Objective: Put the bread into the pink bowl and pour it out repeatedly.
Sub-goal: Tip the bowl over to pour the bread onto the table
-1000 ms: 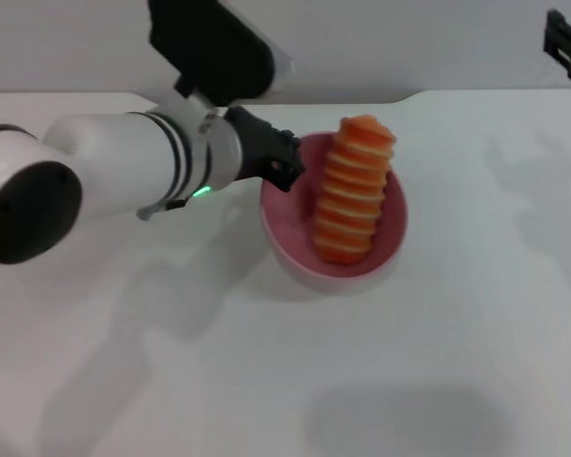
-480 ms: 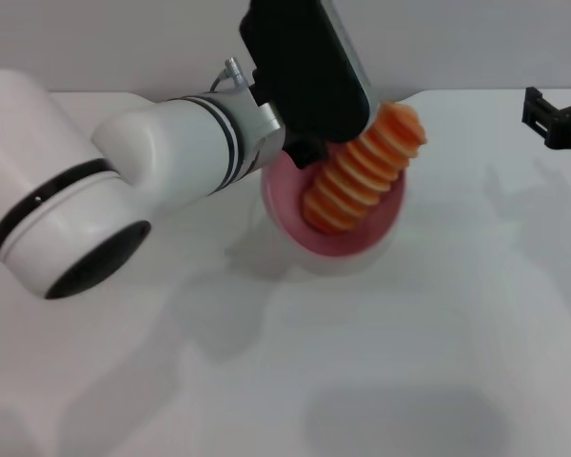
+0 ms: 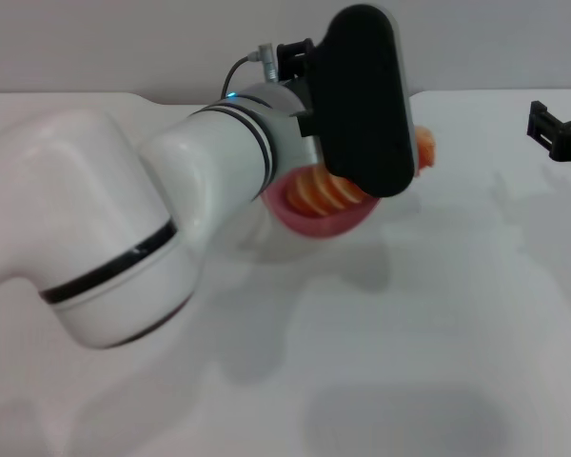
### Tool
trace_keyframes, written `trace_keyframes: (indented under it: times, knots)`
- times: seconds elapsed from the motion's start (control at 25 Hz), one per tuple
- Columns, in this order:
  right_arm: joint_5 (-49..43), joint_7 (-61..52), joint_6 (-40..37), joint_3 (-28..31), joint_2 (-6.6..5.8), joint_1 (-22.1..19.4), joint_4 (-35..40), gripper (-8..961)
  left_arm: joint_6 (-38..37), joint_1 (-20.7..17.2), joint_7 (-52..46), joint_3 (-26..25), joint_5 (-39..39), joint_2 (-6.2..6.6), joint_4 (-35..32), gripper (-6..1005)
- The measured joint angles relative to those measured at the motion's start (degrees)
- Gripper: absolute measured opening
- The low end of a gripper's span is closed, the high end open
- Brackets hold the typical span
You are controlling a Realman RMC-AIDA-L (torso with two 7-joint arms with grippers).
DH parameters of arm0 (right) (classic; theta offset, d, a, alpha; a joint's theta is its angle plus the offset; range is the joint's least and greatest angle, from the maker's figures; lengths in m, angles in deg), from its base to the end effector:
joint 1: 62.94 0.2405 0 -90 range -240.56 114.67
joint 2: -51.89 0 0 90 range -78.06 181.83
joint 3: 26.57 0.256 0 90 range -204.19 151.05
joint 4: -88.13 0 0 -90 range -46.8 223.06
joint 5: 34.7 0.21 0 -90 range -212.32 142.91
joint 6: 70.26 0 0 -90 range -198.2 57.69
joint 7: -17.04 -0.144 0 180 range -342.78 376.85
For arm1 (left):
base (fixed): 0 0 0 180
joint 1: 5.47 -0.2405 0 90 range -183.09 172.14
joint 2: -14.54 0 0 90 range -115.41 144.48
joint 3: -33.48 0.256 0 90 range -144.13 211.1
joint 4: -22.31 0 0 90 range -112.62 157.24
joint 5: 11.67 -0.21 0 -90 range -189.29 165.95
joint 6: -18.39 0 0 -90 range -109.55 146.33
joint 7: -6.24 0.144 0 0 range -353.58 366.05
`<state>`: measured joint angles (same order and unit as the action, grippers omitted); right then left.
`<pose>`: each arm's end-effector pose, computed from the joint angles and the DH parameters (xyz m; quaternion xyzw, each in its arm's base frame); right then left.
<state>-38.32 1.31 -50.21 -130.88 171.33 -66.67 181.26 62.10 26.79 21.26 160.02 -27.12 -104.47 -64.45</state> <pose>0.2302 0.3231 0.0276 -0.7373 0.3486 0.1264 0.5647 -0.0662 0.3532 -0.0805 -0.8657 0.1872 0.1330 0.4447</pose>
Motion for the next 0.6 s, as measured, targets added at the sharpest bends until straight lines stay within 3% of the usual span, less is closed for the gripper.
trace_keyframes:
  times: [0.36,0.6]
  knots:
    - [0.0,-0.3,0.3,-0.1,-0.15,0.6,-0.6,688,0.3,0.0,-2.6,3.0,-5.9,-0.03,-0.6,30]
    - [0.5,-0.4,3.1,-1.3,-0.18,0.8,0.5,687,1.9,0.6,-11.0,-0.4,-6.3,0.02,-1.1,31]
